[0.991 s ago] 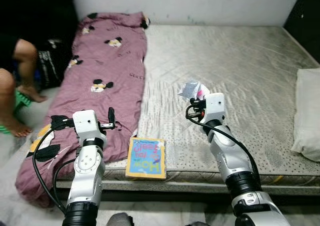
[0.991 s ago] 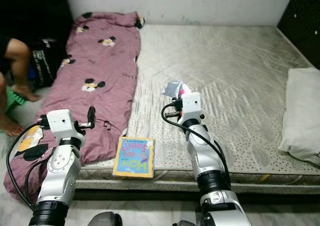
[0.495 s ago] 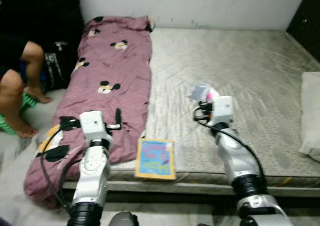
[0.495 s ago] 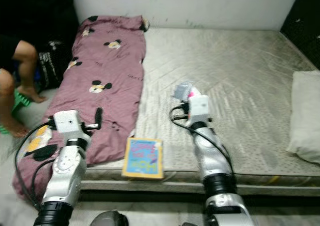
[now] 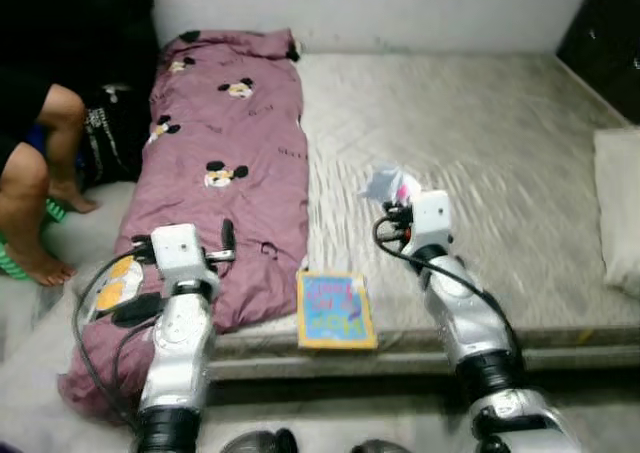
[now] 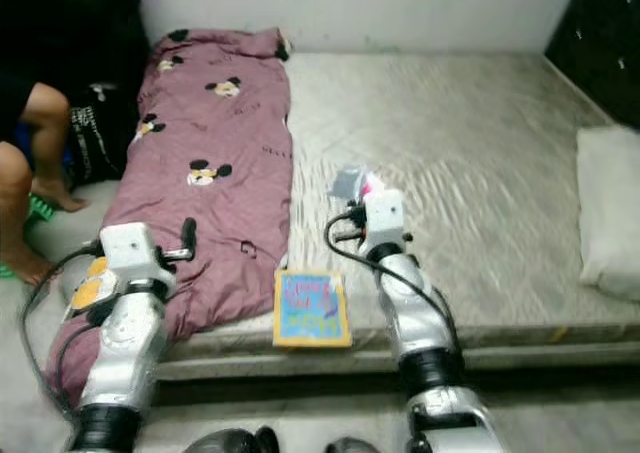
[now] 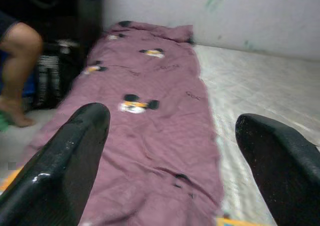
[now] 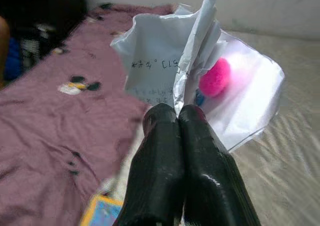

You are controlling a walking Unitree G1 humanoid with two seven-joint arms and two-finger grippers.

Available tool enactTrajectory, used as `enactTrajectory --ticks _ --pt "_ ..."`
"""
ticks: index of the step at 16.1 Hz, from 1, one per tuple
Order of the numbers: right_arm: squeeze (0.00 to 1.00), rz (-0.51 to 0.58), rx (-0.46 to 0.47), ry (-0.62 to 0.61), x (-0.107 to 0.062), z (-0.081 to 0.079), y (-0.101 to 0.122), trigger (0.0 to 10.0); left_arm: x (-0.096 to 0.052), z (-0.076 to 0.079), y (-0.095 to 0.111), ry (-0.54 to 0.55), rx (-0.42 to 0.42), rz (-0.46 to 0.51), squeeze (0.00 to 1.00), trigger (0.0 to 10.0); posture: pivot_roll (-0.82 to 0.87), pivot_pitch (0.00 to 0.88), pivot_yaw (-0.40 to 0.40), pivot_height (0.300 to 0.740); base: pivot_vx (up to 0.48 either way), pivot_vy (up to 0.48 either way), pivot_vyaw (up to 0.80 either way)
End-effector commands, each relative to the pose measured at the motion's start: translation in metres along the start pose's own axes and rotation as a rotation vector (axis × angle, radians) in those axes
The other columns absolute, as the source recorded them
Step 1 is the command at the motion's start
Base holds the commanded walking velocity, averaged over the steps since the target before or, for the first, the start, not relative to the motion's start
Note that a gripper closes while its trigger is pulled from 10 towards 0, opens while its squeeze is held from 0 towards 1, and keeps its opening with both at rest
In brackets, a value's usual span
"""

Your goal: Clean up the room

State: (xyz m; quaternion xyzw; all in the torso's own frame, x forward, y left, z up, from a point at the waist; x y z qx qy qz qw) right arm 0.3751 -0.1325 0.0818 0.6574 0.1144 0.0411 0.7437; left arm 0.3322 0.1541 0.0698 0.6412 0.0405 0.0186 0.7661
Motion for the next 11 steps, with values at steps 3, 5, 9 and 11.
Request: enactTrajectory --ticks 3,5,9,11 --pt "0.00 0.024 -0.003 0.011 0.0020 -0.0060 0.0072 10.0 0.0001 -0.0064 0.0021 0.005 0.020 0.005 0.00 10.0 -0.07 0.000 0.023 0.740 0.000 0.480 0.00" --pt "0.00 0.023 -0.002 0.016 0.0018 -0.0079 0.0065 10.0 0.0010 -0.0067 0.0031 0.004 0.022 0.007 0.00 10.0 -0.07 0.000 0.025 0.740 0.000 0.480 0.00" --pt "0.00 0.030 -0.018 0.043 0.0015 -0.0121 0.0077 10.0 0.0021 -0.0015 0.0059 -0.010 0.026 0.024 0.00 10.0 -0.07 0.000 0.024 0.740 0.000 0.317 0.00" --pt "0.00 0.034 -0.028 0.056 0.0019 -0.0141 0.0090 10.0 0.0029 -0.0010 0.0044 -0.002 0.012 0.014 0.00 10.0 -0.07 0.000 0.019 0.740 0.000 0.448 0.00"
Point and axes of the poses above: a point about 5 cm out from each wrist's last joint towards the gripper, its own x axis pointing out of the wrist towards the gripper, its own y axis along the axis of the wrist's last joint, z = x × y, the point moved 5 cm from there along x, pointing out of the wrist towards the gripper, and after that the axes turned 4 degrees about -x, right-handed, at the moved point
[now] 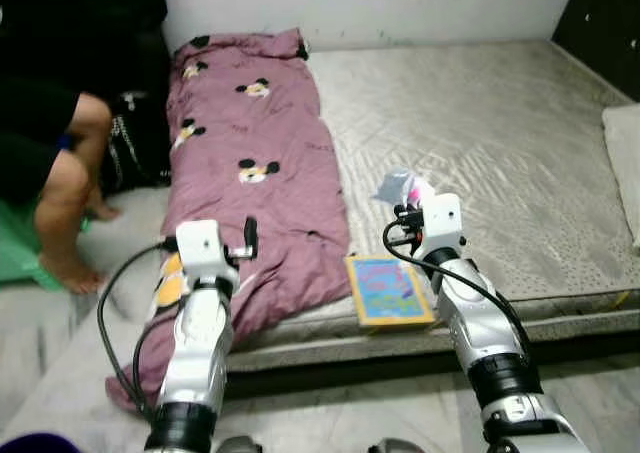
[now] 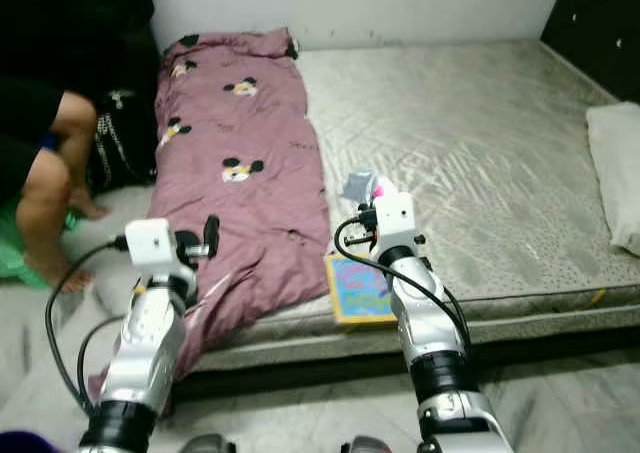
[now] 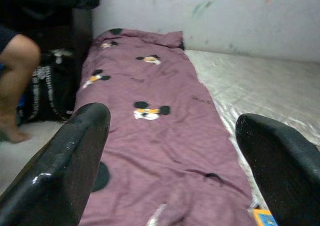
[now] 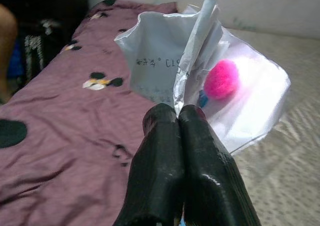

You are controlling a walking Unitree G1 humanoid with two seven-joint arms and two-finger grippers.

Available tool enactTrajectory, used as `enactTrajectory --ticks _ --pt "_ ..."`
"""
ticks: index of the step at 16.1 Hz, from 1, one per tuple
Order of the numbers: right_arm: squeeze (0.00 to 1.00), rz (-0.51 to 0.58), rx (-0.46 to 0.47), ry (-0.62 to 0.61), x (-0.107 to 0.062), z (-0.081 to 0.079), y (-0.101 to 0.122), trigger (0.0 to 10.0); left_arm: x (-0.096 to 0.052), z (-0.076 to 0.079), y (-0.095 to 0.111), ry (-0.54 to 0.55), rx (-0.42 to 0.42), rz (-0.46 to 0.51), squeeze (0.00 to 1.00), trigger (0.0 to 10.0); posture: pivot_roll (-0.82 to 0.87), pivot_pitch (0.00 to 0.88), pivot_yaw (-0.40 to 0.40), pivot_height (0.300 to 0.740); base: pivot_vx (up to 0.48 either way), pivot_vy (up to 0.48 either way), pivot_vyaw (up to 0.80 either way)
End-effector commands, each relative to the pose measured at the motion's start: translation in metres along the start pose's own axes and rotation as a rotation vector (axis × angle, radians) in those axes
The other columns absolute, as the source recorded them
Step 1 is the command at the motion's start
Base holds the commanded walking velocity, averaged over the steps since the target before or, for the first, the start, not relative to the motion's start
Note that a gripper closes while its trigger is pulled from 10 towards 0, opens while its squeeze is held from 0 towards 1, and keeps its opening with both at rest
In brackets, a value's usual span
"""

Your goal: Clean up the room

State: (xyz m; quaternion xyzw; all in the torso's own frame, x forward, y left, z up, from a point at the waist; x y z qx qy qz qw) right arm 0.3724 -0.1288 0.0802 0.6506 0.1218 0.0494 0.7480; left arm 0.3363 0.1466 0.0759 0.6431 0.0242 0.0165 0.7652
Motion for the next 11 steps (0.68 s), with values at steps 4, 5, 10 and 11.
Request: enactTrajectory --ticks 4,5,10,11 --pt "0.00 0.037 -0.018 0.053 0.006 -0.014 0.014 10.0 0.001 -0.011 0.004 0.029 0.017 0.012 0.00 10.0 -0.06 0.000 0.015 0.740 0.000 0.465 0.00" --pt "0.00 0.037 -0.018 0.060 0.007 -0.015 0.014 10.0 0.002 -0.011 0.004 0.032 0.015 0.009 0.00 10.0 -0.06 0.000 0.014 0.740 0.000 0.371 0.00" --pt "0.00 0.035 -0.017 0.073 0.006 -0.020 0.012 10.0 0.000 -0.012 -0.001 0.041 0.021 -0.018 0.00 10.0 -0.05 0.000 0.015 0.740 0.000 0.480 0.00" --pt "0.00 0.034 -0.017 0.074 0.006 -0.021 0.011 10.0 0.000 -0.011 0.001 0.029 0.020 0.000 0.00 10.0 -0.05 0.000 0.016 0.740 0.000 0.480 0.00"
Point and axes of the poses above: a point about 5 cm out from each wrist's last joint towards the gripper, its own x axis pointing out of the wrist towards the gripper, its own y axis along the axis of the wrist's last joint, z = x × y, the point moved 5 cm from there along x, pointing out of the wrist towards the gripper, and after that the axes turned 4 degrees about -x, right-handed, at the moved point
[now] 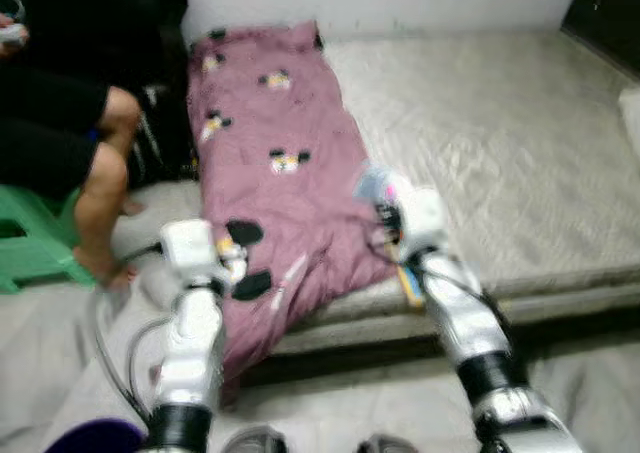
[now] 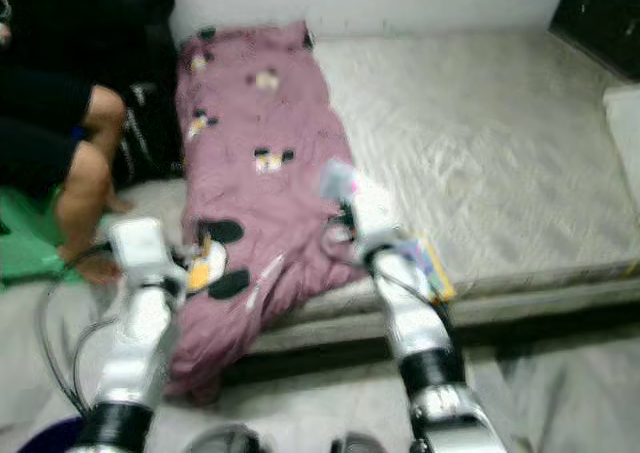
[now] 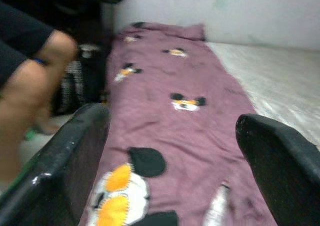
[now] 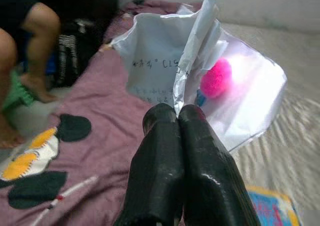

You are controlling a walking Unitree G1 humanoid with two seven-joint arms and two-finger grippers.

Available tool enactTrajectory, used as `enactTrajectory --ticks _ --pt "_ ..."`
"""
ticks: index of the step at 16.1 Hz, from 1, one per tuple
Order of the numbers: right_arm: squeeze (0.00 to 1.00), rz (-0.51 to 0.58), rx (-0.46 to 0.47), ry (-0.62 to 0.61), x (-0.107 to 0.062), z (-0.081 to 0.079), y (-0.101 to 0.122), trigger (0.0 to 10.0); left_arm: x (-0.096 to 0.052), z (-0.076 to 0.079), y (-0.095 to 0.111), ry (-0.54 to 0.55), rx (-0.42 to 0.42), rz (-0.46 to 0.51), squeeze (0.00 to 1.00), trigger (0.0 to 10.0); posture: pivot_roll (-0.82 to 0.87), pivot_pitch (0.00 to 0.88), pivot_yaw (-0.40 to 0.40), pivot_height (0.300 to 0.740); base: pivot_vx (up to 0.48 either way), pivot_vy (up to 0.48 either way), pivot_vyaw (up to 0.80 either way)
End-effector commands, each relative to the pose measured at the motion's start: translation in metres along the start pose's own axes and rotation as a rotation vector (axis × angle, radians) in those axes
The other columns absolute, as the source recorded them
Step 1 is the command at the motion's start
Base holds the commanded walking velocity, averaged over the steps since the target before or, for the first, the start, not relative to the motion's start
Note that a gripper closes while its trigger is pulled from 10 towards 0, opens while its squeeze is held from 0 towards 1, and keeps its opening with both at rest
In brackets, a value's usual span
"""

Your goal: Clean up the room

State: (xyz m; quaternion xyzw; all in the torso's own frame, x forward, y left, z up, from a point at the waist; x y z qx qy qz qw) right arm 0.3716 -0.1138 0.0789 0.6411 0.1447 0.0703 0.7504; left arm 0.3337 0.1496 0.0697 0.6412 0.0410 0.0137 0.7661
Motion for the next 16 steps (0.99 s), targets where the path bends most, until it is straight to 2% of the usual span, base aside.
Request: enactTrajectory --ticks 1,5,6,8,16 --pt "0.00 0.035 0.003 0.012 0.0038 -0.0058 0.0106 10.0 0.0020 -0.0069 0.0071 0.007 0.026 0.029 0.00 10.0 -0.05 0.000 0.018 0.740 0.000 0.480 0.00" --pt "0.00 0.038 0.006 0.008 0.0034 -0.0045 0.0106 10.0 0.0008 -0.0015 0.0082 -0.016 0.034 0.041 0.00 10.0 -0.06 0.000 0.021 0.740 0.000 0.000 0.00" --pt "0.00 0.053 -0.017 0.014 0.0034 -0.0047 0.0133 10.0 0.0004 -0.0004 0.0083 -0.019 0.037 0.042 0.00 10.0 -0.06 0.000 0.021 0.740 0.000 0.000 0.00" --pt "0.00 0.074 -0.038 0.033 0.0032 -0.0083 0.0179 10.0 0.0000 0.0002 0.0085 -0.024 0.047 0.043 0.00 10.0 -0.06 0.000 0.025 0.740 0.000 0.000 0.80" --pt "0.00 0.071 -0.025 0.046 0.0003 -0.0130 0.0147 10.0 -0.0026 -0.0012 0.0084 -0.025 0.063 0.041 0.00 10.0 -0.06 0.000 0.028 0.740 0.000 0.000 0.80"
Point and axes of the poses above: a point about 5 cm out from each wrist's last joint towards the gripper, its own x axis pointing out of the wrist towards the gripper, its own y axis along the axis of the wrist's last joint, z = x × y, the point moved 5 cm from there along x, pointing out of the wrist towards the gripper, and after that the axes turned 4 degrees about -x, right-handed, at the moved point
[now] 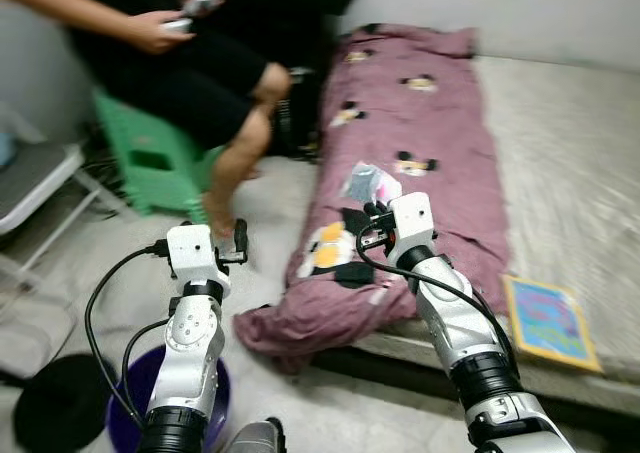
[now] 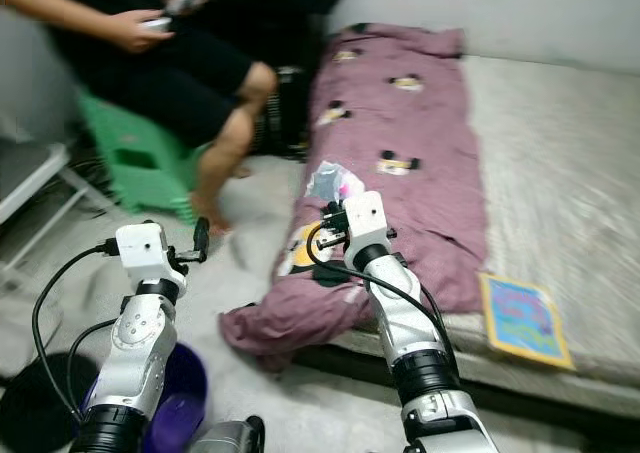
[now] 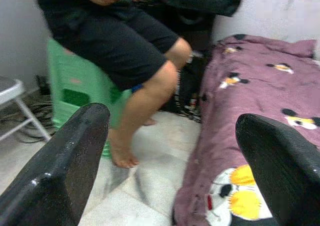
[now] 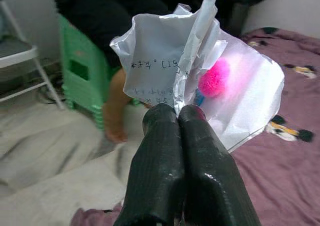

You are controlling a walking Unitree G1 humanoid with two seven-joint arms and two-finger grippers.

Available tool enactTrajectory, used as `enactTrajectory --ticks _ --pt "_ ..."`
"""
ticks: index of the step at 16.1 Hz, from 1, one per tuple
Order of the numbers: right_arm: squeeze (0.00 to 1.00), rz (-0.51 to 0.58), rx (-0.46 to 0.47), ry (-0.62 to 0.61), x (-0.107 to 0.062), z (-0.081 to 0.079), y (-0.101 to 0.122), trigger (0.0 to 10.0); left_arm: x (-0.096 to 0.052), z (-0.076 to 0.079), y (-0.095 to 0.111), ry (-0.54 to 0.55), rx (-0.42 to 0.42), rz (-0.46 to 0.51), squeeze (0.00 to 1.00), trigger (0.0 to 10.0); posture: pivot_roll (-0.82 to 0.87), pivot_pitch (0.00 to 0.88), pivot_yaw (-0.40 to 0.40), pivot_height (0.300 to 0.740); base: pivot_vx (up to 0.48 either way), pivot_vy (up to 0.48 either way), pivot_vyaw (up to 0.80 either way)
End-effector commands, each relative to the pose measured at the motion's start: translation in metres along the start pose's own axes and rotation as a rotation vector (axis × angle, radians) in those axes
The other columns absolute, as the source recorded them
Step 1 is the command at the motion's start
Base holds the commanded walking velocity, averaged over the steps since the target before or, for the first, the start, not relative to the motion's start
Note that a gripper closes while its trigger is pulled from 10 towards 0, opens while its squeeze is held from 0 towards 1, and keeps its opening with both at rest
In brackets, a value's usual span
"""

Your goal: Clean up the room

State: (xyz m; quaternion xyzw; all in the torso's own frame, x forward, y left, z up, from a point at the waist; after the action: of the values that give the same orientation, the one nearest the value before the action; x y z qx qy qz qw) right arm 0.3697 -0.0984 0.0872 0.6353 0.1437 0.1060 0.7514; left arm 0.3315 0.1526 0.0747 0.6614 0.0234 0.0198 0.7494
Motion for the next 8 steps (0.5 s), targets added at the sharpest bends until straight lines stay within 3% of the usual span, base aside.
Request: enactTrajectory --ticks 1,8 --pt "0.00 0.017 -0.006 0.006 -0.002 0.000 0.003 10.0 -0.001 -0.002 0.003 0.005 0.018 0.011 0.00 10.0 -0.06 0.000 0.026 0.740 0.000 0.000 0.80" --pt "0.00 0.025 -0.003 0.025 -0.003 -0.007 0.003 10.0 -0.009 -0.016 0.001 0.033 0.041 -0.002 0.00 10.0 -0.03 0.000 0.021 0.740 0.000 0.000 0.80"
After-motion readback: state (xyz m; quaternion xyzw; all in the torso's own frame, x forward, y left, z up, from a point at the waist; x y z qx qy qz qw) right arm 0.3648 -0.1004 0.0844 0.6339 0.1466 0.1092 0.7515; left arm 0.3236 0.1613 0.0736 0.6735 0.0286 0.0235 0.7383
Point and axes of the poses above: a point about 5 cm out from each wrist's last joint towards the gripper, its own x axis pointing out of the wrist towards the gripper, its own y axis along the axis of the wrist's last joint, z = x × y, the point moved 5 cm from there along x, pointing out of the wrist towards the gripper, and after that the axes turned 4 degrees about -x, right-handed, at the moved point
